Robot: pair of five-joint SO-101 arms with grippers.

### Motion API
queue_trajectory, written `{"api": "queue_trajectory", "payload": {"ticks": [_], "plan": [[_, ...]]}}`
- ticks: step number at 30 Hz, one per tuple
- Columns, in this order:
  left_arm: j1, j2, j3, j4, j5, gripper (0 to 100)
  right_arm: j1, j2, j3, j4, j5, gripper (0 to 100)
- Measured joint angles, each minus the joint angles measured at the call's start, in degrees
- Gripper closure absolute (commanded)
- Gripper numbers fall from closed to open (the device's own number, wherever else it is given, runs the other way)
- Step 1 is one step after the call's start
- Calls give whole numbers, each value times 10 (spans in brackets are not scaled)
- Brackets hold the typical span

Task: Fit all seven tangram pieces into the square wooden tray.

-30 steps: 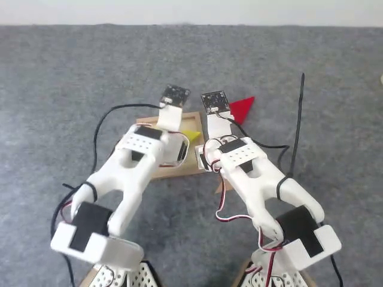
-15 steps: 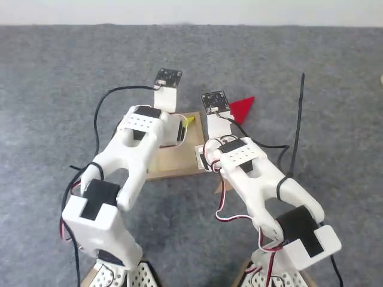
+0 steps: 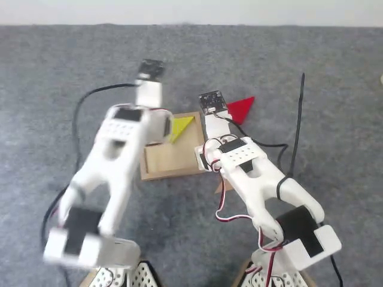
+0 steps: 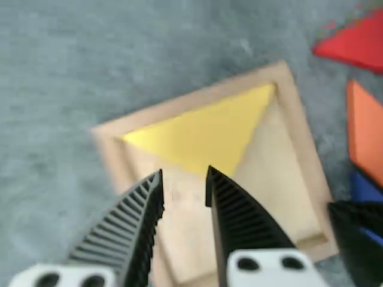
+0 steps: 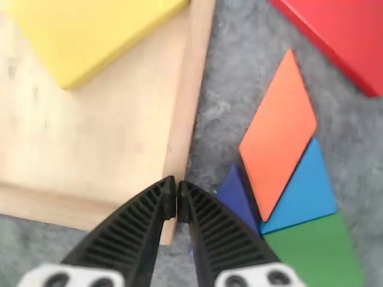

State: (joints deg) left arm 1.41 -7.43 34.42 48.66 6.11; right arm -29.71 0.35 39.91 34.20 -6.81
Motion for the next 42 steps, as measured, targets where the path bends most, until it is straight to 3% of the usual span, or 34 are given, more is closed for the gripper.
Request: {"api": "queue_trajectory", "payload": {"ticks": [5, 12, 17, 22, 27, 34, 42], "plan": [[-41, -159, 178, -43, -1, 796, 1, -39, 1, 56, 11, 991], [-106, -213, 207, -30, -4, 797, 11, -180, 1, 158, 57, 970], [-120, -217, 260, -73, -4, 797, 108, -265, 1, 161, 116, 812], [-92, -220, 263, -76, -14, 797, 164, -236, -3, 116, 156, 786], [-88, -220, 263, -76, -14, 797, 164, -75, -104, 83, 48, 785], [-88, -220, 263, -76, 0, 797, 162, 152, -331, 149, -276, 785], [-88, -220, 263, -76, 4, 797, 162, 352, -637, 388, -375, 785]]}}
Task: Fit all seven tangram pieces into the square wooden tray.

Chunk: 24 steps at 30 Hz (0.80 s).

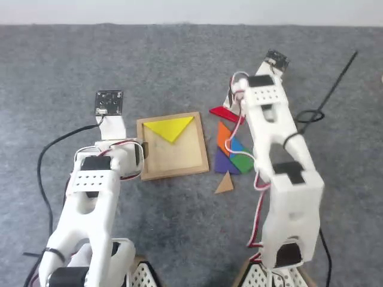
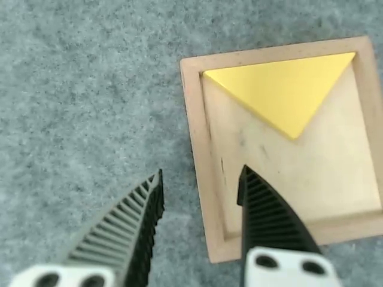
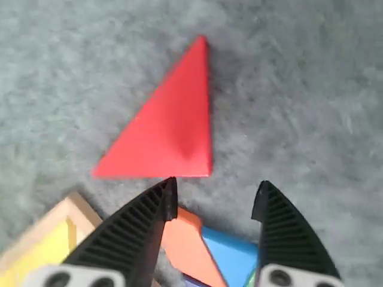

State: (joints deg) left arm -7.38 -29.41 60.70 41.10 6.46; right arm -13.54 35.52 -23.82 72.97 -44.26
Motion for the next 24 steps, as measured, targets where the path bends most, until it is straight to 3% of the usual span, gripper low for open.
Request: {"api": "queue_trajectory", "payload": {"ticks": [12, 24], "plan": [[0, 0, 0, 0, 0, 798, -16, 246, -382, 153, -137, 723], [0, 0, 0, 0, 0, 798, -55, 341, -556, 185, -183, 721]]}}
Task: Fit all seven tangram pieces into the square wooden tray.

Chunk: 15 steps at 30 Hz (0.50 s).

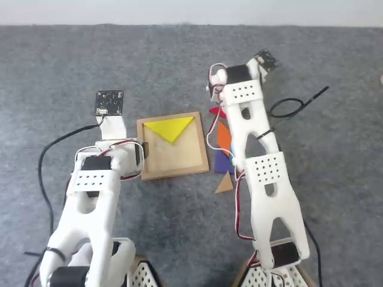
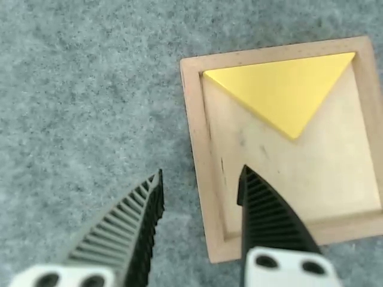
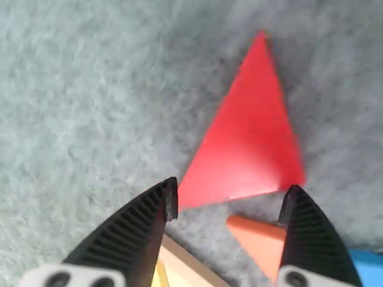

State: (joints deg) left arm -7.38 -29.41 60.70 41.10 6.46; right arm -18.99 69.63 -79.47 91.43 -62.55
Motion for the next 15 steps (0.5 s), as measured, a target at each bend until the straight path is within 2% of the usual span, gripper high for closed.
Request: {"api": "queue_trajectory", "payload": {"ticks": [15], "plan": [[0, 0, 0, 0, 1, 798, 15, 0, 9, -1, -37, 720]]}}
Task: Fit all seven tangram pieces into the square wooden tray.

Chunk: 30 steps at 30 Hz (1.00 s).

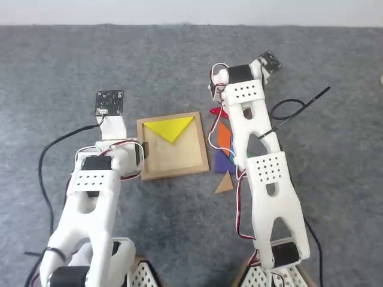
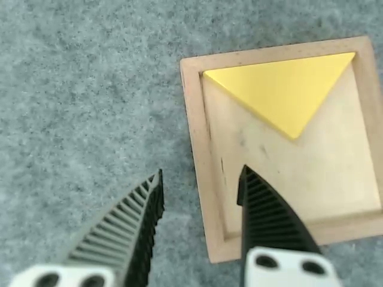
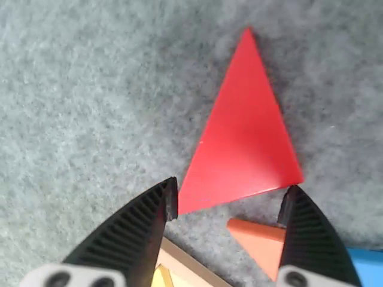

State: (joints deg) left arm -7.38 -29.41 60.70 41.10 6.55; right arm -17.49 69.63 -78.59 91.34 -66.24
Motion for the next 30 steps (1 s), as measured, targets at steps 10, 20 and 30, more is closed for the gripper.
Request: {"api": "queue_trajectory", "payload": {"ticks": [10, 20, 30], "plan": [[0, 0, 0, 0, 1, 798, 22, 0, 39, -9, 0, 723], [0, 0, 0, 0, 1, 798, 22, -2, 53, -69, 37, 722], [0, 0, 0, 0, 1, 798, 28, 7, 53, -106, 37, 722]]}}
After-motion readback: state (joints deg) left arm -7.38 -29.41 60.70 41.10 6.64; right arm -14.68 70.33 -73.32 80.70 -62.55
